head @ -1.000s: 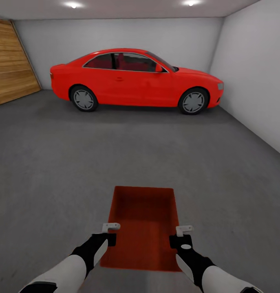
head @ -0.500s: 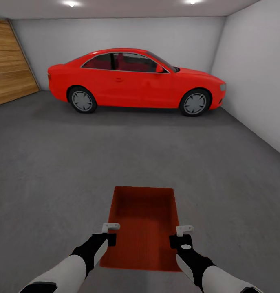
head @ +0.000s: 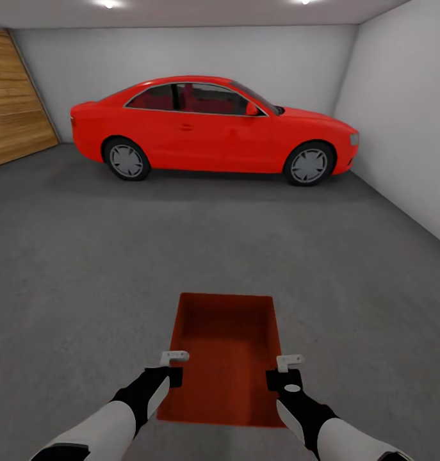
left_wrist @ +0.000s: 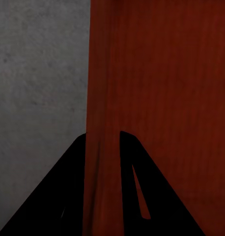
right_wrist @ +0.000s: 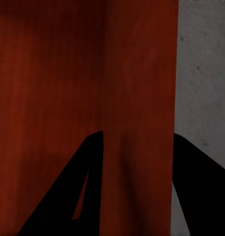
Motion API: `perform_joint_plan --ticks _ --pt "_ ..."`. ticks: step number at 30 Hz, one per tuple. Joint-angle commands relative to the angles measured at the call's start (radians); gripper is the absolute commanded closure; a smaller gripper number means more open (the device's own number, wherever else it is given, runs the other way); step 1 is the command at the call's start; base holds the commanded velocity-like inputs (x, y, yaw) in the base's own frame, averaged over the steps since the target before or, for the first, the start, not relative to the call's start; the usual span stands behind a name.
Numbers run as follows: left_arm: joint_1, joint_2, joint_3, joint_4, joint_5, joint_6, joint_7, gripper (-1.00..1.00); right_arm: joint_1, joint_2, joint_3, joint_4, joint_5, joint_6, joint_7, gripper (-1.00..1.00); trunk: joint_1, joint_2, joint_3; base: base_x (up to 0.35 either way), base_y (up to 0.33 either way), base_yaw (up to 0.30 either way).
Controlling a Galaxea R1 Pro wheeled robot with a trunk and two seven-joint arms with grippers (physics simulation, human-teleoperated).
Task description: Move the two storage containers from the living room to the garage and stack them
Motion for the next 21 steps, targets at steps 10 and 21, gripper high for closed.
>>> perform_joint_plan --ticks 10,21 --pt "0.0 0.0 -0.013 -0.005 -0.021 0.008 0.011 1.0 -0.001 -0.001 0.014 0.02 -0.022 -0.005 -0.009 1.0 0.001 0.0 -0.001 0.322 0.0 0.0" --pt "0.0 0.002 -0.013 -0.006 -0.021 0.007 0.011 1.0 -0.001 -0.001 0.014 0.02 -0.022 -0.005 -0.009 1.0 0.001 0.0 -0.001 0.322 0.0 0.0"
